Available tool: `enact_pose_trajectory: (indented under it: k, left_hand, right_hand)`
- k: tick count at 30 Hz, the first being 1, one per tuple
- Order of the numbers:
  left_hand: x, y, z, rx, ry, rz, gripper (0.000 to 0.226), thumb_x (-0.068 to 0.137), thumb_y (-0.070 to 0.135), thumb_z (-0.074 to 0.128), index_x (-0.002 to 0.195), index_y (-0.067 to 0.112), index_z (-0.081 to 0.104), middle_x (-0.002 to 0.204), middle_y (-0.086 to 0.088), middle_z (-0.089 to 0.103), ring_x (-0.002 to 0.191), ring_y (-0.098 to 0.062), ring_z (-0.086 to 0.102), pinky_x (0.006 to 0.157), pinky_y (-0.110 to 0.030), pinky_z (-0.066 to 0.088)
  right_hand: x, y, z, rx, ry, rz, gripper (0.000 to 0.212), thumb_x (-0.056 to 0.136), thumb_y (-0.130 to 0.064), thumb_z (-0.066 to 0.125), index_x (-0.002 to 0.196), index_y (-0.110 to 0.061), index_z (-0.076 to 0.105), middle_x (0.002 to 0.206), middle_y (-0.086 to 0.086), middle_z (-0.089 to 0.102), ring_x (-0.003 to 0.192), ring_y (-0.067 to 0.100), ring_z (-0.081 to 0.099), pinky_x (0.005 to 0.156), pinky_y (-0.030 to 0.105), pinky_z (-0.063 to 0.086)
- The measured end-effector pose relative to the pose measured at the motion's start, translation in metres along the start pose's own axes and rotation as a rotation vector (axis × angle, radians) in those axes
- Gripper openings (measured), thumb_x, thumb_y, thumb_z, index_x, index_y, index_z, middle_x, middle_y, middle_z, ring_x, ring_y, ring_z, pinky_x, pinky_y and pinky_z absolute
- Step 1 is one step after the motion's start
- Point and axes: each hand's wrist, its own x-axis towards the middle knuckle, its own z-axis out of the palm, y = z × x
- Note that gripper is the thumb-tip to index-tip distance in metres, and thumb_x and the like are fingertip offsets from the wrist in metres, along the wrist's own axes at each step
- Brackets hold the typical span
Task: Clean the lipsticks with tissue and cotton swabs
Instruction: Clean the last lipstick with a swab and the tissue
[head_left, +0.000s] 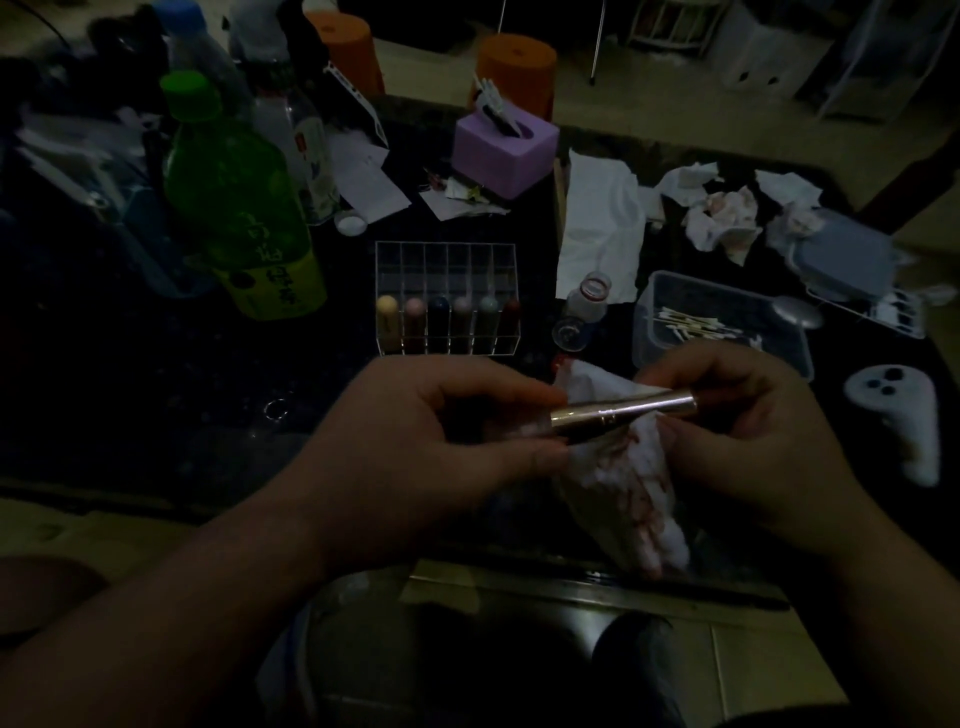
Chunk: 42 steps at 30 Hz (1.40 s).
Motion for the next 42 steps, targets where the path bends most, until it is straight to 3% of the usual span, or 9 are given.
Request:
enact_pose_trajectory:
  k: [2, 4, 12, 18, 25, 30, 34, 38, 42]
  left_hand:
    - [0.002, 0.005, -0.001, -0.291, -0.160, -0.206, 0.020, 0.081, 0.033, 0.069, 0.097, 0.024, 0.077, 0.082, -0.001, 0.076, 0.070, -0.014, 0.072, 0.068, -0.023, 0.055]
    - [0.003, 0.006, -0.001, -0.314, -0.223, -0.301, 0.030, 0.086, 0.038, 0.060, 0.089, 0.012, 0.076, 0.076, -0.010, 0.074, 0.061, -0.024, 0.069, 0.063, -0.033, 0.051]
    - [0.001, 0.006, 0.002, -0.155, 0.138, -0.051, 0.021, 0.066, 0.020, 0.078, 0.087, 0.018, 0.076, 0.078, 0.006, 0.077, 0.073, -0.007, 0.073, 0.066, -0.014, 0.054]
    - [0.005, 0.004, 0.006, -0.544, -0.195, -0.483, 0.035, 0.080, 0.044, 0.065, 0.081, 0.010, 0.074, 0.071, -0.014, 0.068, 0.047, -0.023, 0.059, 0.044, -0.025, 0.046]
    - [0.001, 0.002, 0.003, -0.202, 0.070, -0.097, 0.029, 0.071, 0.022, 0.073, 0.100, 0.020, 0.076, 0.081, 0.005, 0.077, 0.074, -0.006, 0.073, 0.068, -0.015, 0.054]
    - [0.002, 0.002, 0.005, -0.472, -0.146, -0.342, 0.031, 0.081, 0.038, 0.065, 0.096, 0.012, 0.074, 0.074, -0.010, 0.072, 0.059, -0.025, 0.066, 0.057, -0.027, 0.052]
    - [0.002, -0.003, 0.004, -0.310, -0.005, -0.182, 0.022, 0.076, 0.023, 0.069, 0.096, 0.017, 0.078, 0.077, -0.005, 0.076, 0.069, -0.017, 0.072, 0.065, -0.019, 0.054]
    - [0.001, -0.002, 0.001, -0.223, 0.076, -0.091, 0.029, 0.067, 0.022, 0.074, 0.096, 0.024, 0.076, 0.088, 0.005, 0.078, 0.084, -0.007, 0.074, 0.074, -0.015, 0.055]
    - [0.003, 0.002, -0.004, -0.317, -0.170, -0.250, 0.034, 0.081, 0.034, 0.057, 0.104, 0.013, 0.073, 0.082, -0.005, 0.076, 0.074, -0.017, 0.071, 0.066, -0.021, 0.055]
  right_hand:
    - [0.000, 0.000, 0.000, -0.027, 0.019, -0.003, 0.023, 0.060, -0.036, 0.087, 0.078, -0.027, 0.074, 0.072, -0.005, 0.071, 0.066, 0.007, 0.068, 0.058, 0.019, 0.054]
    - [-0.001, 0.002, 0.000, -0.045, 0.034, -0.004, 0.014, 0.063, -0.023, 0.078, 0.076, -0.028, 0.074, 0.071, -0.006, 0.071, 0.065, 0.006, 0.067, 0.059, 0.018, 0.052]
    - [-0.002, -0.002, 0.004, -0.030, 0.059, 0.008, 0.042, 0.053, 0.010, 0.080, 0.069, -0.029, 0.073, 0.067, -0.007, 0.071, 0.061, 0.005, 0.069, 0.052, 0.017, 0.053]
    - [-0.002, 0.002, 0.001, -0.040, 0.049, 0.002, 0.016, 0.064, -0.017, 0.075, 0.075, -0.028, 0.073, 0.071, -0.005, 0.072, 0.064, 0.006, 0.069, 0.055, 0.018, 0.053]
    - [-0.001, -0.001, 0.001, -0.067, 0.080, -0.002, 0.031, 0.065, 0.001, 0.075, 0.071, -0.029, 0.074, 0.068, -0.006, 0.072, 0.061, 0.004, 0.068, 0.052, 0.016, 0.052]
    - [-0.001, 0.000, 0.002, -0.068, 0.066, 0.005, 0.031, 0.065, 0.003, 0.074, 0.071, -0.028, 0.074, 0.068, -0.004, 0.071, 0.059, 0.006, 0.067, 0.050, 0.019, 0.052]
    - [-0.002, 0.001, 0.002, -0.095, 0.061, 0.001, 0.017, 0.062, -0.014, 0.078, 0.074, -0.027, 0.074, 0.072, 0.001, 0.073, 0.063, 0.009, 0.069, 0.055, 0.019, 0.053]
    - [0.000, -0.001, 0.001, -0.085, 0.085, 0.010, 0.028, 0.066, 0.003, 0.071, 0.071, -0.025, 0.074, 0.070, 0.000, 0.073, 0.061, 0.010, 0.069, 0.052, 0.020, 0.053]
    - [-0.002, -0.001, 0.002, -0.082, 0.045, -0.008, 0.021, 0.064, -0.008, 0.080, 0.073, -0.026, 0.075, 0.071, -0.002, 0.073, 0.061, 0.009, 0.069, 0.052, 0.020, 0.054]
